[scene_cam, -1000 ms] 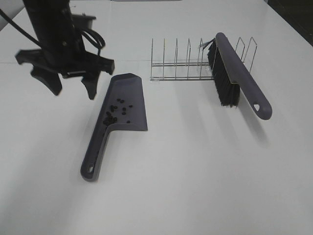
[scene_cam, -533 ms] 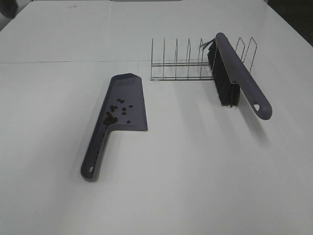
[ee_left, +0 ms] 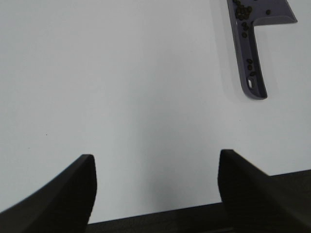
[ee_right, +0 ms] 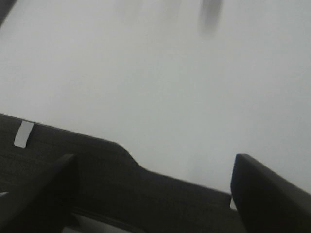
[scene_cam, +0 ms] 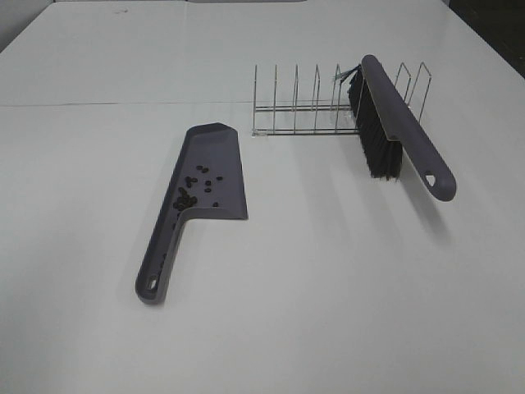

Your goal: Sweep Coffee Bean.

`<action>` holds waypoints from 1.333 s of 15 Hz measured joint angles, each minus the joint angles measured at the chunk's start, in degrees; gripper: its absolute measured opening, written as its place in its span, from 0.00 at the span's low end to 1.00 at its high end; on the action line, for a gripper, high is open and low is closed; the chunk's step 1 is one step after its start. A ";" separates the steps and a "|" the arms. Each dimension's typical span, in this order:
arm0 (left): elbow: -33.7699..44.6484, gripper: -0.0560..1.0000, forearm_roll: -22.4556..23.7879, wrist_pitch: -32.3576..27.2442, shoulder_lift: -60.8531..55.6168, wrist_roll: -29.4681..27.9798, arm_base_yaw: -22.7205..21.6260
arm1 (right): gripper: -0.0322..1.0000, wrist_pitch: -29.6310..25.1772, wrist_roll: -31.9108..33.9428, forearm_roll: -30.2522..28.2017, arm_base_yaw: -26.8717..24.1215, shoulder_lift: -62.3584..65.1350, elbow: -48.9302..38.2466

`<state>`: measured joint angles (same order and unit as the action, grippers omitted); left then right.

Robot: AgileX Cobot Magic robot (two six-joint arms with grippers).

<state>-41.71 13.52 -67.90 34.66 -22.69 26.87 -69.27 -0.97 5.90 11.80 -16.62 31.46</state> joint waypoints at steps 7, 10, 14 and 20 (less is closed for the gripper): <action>12.49 0.68 -3.32 6.99 -34.66 7.45 0.00 | 0.76 5.56 -11.63 7.73 0.06 10.08 -1.89; 12.66 0.68 -4.35 7.05 -34.84 10.71 0.00 | 0.76 6.93 -11.86 7.85 0.06 10.08 -2.46; 12.66 0.68 -4.47 7.05 -34.84 11.40 0.00 | 0.76 6.93 -11.92 8.14 0.06 10.08 -2.46; 12.66 0.68 -4.47 7.05 -34.84 11.40 0.00 | 0.76 6.99 -11.92 8.14 0.06 10.08 -2.46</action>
<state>-29.05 9.05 -60.85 -0.17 -11.29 26.87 -62.28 -12.89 14.04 11.86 -6.53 28.99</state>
